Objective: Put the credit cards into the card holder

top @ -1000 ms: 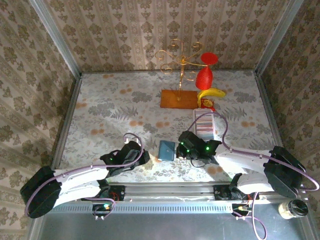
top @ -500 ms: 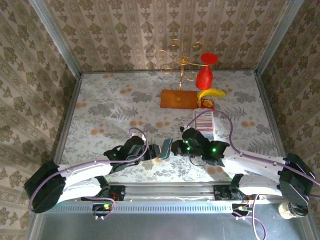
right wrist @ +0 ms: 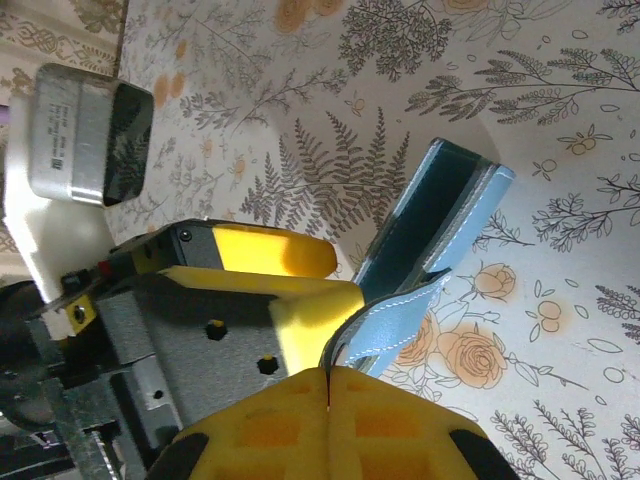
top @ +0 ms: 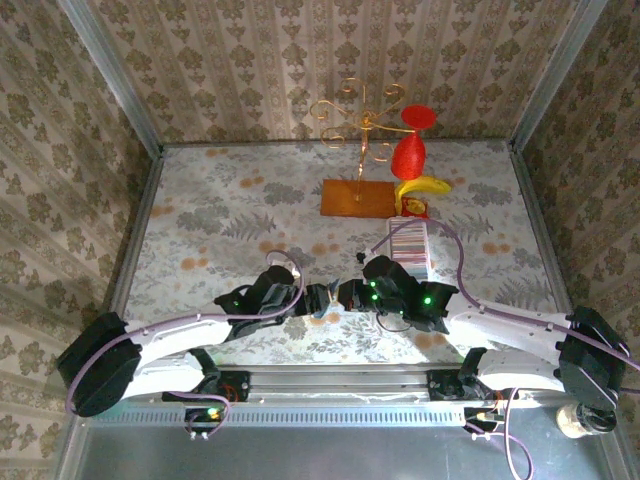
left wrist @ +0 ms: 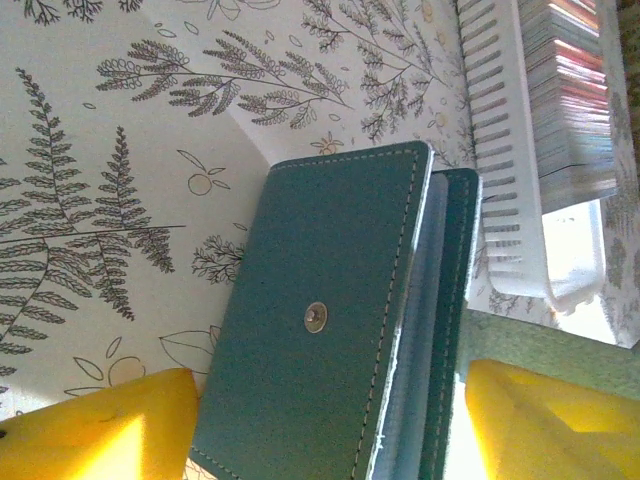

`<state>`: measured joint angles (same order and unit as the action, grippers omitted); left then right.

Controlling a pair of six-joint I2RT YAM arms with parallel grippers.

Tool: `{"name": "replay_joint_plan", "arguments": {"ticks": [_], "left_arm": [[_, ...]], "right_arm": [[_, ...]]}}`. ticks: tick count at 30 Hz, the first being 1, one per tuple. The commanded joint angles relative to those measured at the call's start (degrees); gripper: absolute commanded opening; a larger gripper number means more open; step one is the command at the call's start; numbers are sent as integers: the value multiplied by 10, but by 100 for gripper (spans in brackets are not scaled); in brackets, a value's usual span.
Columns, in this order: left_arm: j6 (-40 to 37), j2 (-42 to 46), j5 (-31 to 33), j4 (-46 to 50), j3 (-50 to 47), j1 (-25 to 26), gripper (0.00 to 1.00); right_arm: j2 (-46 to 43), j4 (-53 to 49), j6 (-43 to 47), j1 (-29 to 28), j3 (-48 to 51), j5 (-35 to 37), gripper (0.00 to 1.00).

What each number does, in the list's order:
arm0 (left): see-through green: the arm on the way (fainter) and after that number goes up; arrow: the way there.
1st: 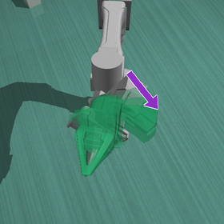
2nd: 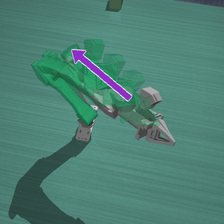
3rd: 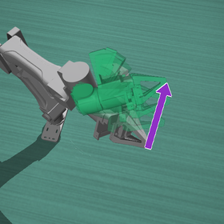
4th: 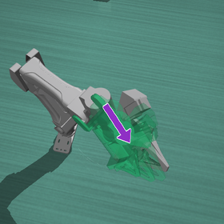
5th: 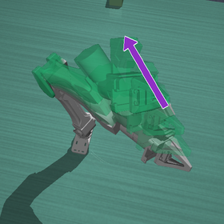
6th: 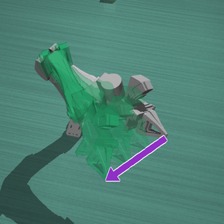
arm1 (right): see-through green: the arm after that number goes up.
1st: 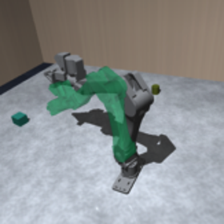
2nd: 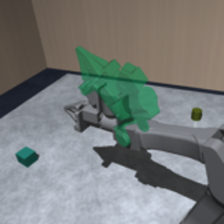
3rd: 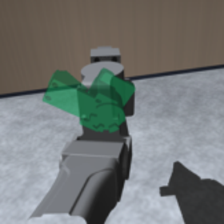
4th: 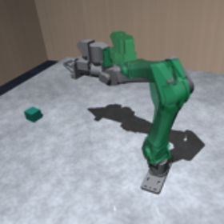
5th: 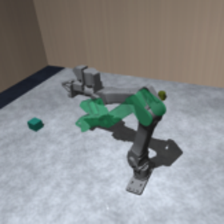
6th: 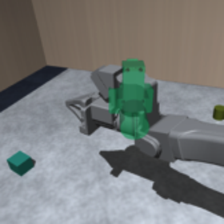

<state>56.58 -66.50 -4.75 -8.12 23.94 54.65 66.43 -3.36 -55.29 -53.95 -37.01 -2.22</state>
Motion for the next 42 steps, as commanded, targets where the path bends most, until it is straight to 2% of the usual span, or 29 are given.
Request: {"name": "replay_joint_plan", "arguments": {"ticks": [1, 9, 17, 25, 32, 38, 42], "left_arm": [[-15, -6, -1, 8, 19, -4, 68], [-13, -2, 7, 24, 7, -14, 48], [-2, 6, 18, 32, -12, -15, 19], [48, 45, 57, 21, -59, 1, 0], [85, 33, 77, -18, -88, 21, 0], [100, 29, 96, -24, -94, 35, 0], [109, 33, 106, -22, -100, 39, 0]], "right_arm": [[-5, 12, 5, -4, -12, -7, 0], [-12, -12, 6, -5, -7, 12, 0], [-12, -76, 7, 2, -3, 54, 0], [43, -118, 8, 36, 3, 67, 0], [95, -126, 12, 40, -1, 76, 0], [103, -148, 15, 40, -3, 88, 1], [87, -178, 34, 40, -15, 86, 12]]}}
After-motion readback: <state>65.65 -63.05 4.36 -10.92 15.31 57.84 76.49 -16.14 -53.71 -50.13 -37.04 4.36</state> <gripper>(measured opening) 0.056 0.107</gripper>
